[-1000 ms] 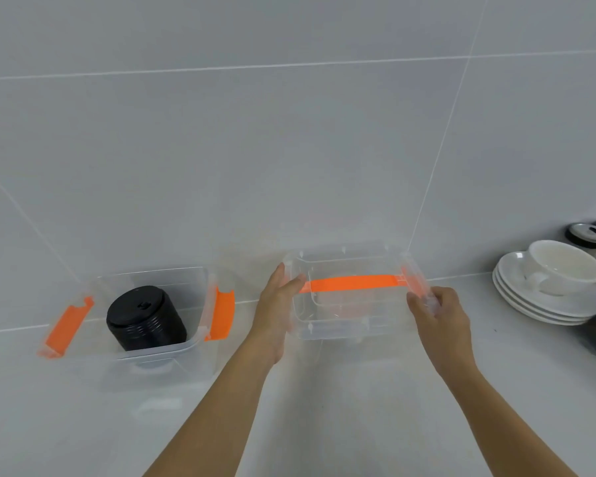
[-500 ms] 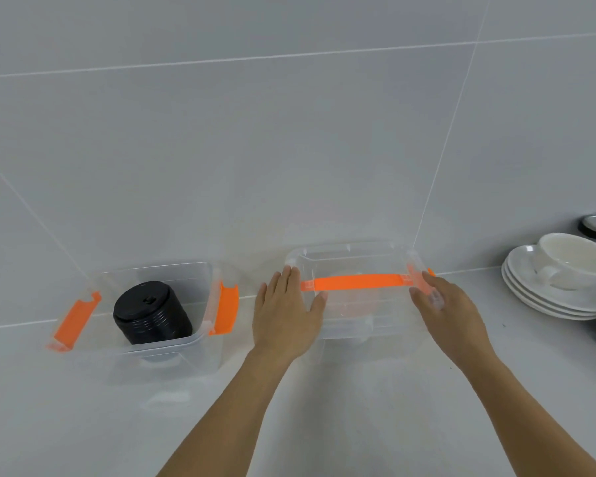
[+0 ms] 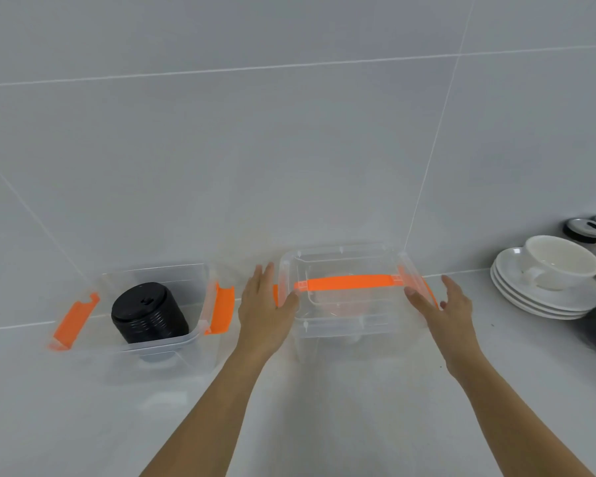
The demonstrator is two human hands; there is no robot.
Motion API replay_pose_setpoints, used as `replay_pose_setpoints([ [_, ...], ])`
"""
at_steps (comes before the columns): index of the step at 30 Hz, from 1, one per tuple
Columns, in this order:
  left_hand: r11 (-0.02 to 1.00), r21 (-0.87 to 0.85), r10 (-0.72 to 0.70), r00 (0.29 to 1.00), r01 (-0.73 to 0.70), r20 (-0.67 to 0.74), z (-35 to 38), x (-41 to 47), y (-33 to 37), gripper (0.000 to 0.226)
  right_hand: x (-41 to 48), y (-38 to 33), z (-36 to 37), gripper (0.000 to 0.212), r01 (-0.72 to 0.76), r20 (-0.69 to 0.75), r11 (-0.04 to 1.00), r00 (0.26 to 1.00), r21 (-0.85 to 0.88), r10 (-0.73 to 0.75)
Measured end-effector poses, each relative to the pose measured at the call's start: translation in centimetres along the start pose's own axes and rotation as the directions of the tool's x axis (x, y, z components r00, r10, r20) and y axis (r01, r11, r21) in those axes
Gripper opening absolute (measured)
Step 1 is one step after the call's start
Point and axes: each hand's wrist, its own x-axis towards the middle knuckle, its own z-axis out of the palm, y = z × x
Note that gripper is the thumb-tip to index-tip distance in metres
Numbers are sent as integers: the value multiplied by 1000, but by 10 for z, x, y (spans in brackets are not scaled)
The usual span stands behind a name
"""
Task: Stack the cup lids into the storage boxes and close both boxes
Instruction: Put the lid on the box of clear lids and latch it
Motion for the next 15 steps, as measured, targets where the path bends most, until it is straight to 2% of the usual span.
replay_pose_setpoints([
  [2,964,-229,-138,990,139,19,-2,-4,4,78,1,2,0,92,-177,49,967,984,184,171],
  [3,912,-341,-221,974,226,52,-2,-6,5,82,3,4,-1,89,-251,87,940,968,231,237],
  [6,693,-528,-446,867,491,221,-2,-8,4,86,9,4,-3,58,-360,187,896,929,258,319],
  [8,600,-547,-499,807,584,315,-2,-10,1,79,9,4,-3,36,-350,206,891,932,289,299],
  [11,573,-579,-465,812,580,353,-2,-11,0,49,8,3,-2,25,-281,168,902,957,327,238],
  [15,632,-613,-434,872,475,228,-1,-12,3,30,6,-1,1,37,-170,93,943,984,287,149],
])
